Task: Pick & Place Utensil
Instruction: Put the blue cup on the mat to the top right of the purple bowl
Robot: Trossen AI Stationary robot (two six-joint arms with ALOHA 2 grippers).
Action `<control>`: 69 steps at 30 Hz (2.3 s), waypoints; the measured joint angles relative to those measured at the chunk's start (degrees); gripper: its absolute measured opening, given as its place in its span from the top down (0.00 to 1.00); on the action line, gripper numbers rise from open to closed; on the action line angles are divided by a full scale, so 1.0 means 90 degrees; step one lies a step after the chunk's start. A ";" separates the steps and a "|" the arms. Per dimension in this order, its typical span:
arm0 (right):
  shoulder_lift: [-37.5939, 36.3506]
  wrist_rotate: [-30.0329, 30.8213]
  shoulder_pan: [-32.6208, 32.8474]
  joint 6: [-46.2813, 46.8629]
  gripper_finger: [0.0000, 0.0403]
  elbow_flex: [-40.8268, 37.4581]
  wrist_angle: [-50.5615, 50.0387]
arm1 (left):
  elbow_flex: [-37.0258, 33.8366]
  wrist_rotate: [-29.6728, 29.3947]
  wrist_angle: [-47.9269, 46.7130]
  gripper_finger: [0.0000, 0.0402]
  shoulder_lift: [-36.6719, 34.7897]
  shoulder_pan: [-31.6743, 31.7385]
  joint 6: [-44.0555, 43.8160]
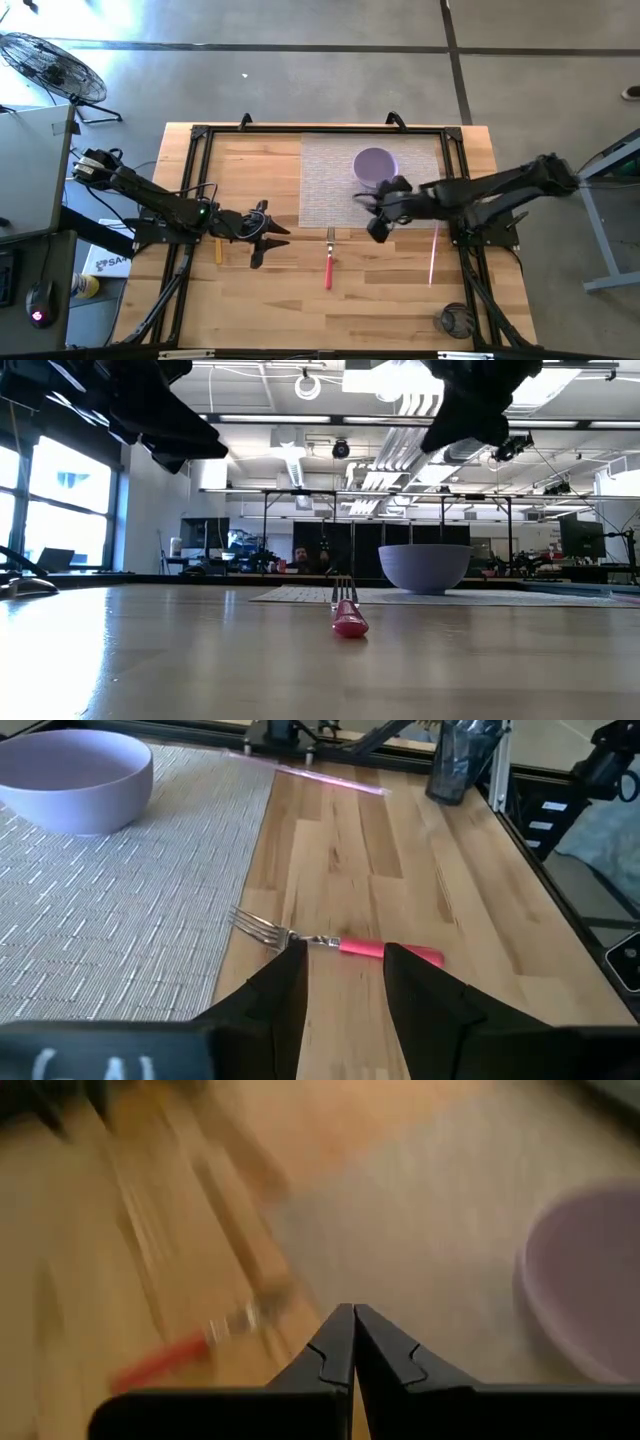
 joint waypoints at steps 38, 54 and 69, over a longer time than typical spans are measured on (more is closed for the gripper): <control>0.3355 -0.7726 0.1560 0.3590 0.03 0.0766 -0.4125 | 0.0002 0.0058 -0.0038 0.68 0.0000 0.0000 -0.0182; 0.3357 -0.9086 0.2360 0.5193 0.01 -0.0438 -0.1321 | 0.0005 0.0049 -0.0047 0.68 0.0000 0.0000 -0.0167; 0.3357 -0.9142 0.2762 0.5331 0.02 -0.0708 -0.0551 | 0.0005 0.0029 -0.0247 0.68 0.0002 0.0000 -0.0165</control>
